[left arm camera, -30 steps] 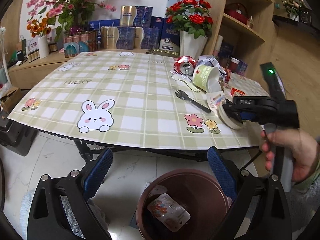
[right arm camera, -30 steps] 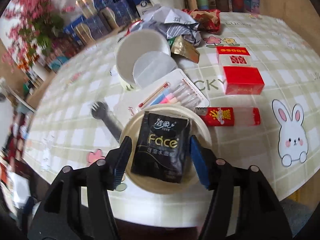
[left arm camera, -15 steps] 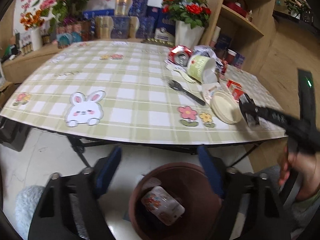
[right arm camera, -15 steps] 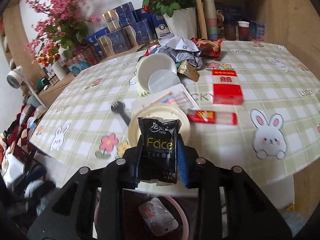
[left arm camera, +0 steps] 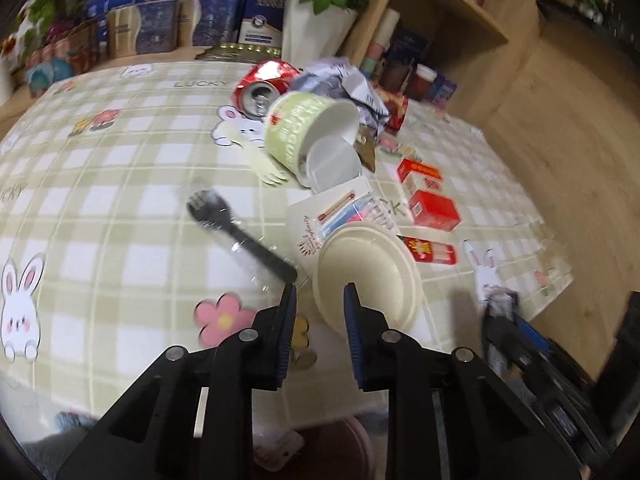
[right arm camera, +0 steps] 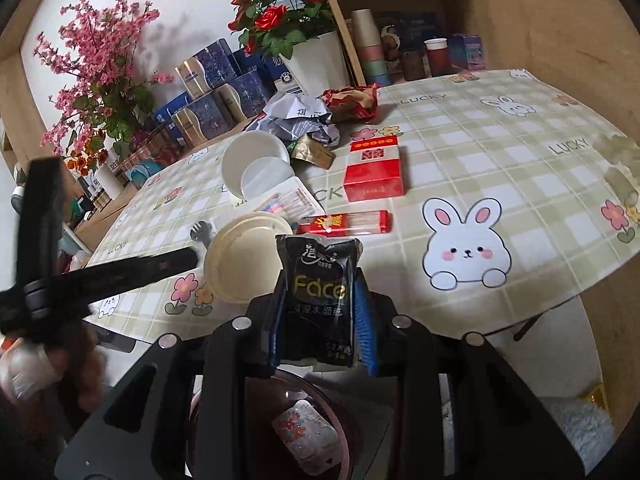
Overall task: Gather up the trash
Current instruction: 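Grasp the paper plate with the left gripper while the right gripper holds the snack pack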
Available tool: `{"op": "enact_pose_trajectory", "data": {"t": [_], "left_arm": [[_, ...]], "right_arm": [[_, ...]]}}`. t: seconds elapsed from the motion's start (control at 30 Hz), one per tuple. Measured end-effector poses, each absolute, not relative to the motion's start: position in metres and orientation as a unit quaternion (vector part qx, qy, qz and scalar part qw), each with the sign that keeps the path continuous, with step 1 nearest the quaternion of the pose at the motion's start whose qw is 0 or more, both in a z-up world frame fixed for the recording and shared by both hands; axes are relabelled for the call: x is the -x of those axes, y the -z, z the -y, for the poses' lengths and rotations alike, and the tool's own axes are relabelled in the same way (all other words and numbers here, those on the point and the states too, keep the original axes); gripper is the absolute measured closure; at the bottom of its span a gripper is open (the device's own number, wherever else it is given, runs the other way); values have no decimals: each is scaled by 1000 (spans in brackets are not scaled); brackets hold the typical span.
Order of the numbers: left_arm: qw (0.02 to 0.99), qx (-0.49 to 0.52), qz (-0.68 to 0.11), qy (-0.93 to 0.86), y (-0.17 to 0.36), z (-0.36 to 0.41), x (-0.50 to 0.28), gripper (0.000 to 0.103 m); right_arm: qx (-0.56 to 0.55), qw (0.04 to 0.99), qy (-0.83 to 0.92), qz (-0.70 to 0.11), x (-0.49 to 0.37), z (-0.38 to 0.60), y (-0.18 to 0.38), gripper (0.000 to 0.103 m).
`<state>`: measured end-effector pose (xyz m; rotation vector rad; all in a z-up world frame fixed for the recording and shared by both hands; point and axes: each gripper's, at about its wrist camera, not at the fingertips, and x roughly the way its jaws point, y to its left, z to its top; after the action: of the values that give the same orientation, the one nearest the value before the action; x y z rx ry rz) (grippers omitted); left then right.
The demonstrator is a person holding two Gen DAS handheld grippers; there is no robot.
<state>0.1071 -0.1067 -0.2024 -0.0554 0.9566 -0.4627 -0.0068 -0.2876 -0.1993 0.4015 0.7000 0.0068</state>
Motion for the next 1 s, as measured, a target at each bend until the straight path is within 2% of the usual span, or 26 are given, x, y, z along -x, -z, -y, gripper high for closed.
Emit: {"op": "enact_pose_trajectory", "data": {"t": [0.13, 0.17, 0.27, 0.47, 0.67, 1.0], "left_arm": [[856, 12, -474, 207, 217, 122, -121, 86], [855, 9, -477, 203, 220, 126, -124, 96], [860, 10, -470, 200, 219, 124, -123, 99], [878, -4, -430, 210, 183, 107, -99, 99], [898, 17, -403, 175, 152, 47, -61, 99], [914, 38, -390, 103, 149, -41, 10, 99]], "right_arm": [[-208, 917, -4, -342, 10, 293, 206, 70], [-210, 916, -5, -342, 11, 294, 208, 70], [-215, 915, -7, -341, 14, 296, 209, 70], [-213, 917, -17, -336, 19, 292, 209, 70], [-195, 917, -47, -344, 24, 269, 209, 70], [-93, 905, -122, -397, 30, 201, 226, 70]]}}
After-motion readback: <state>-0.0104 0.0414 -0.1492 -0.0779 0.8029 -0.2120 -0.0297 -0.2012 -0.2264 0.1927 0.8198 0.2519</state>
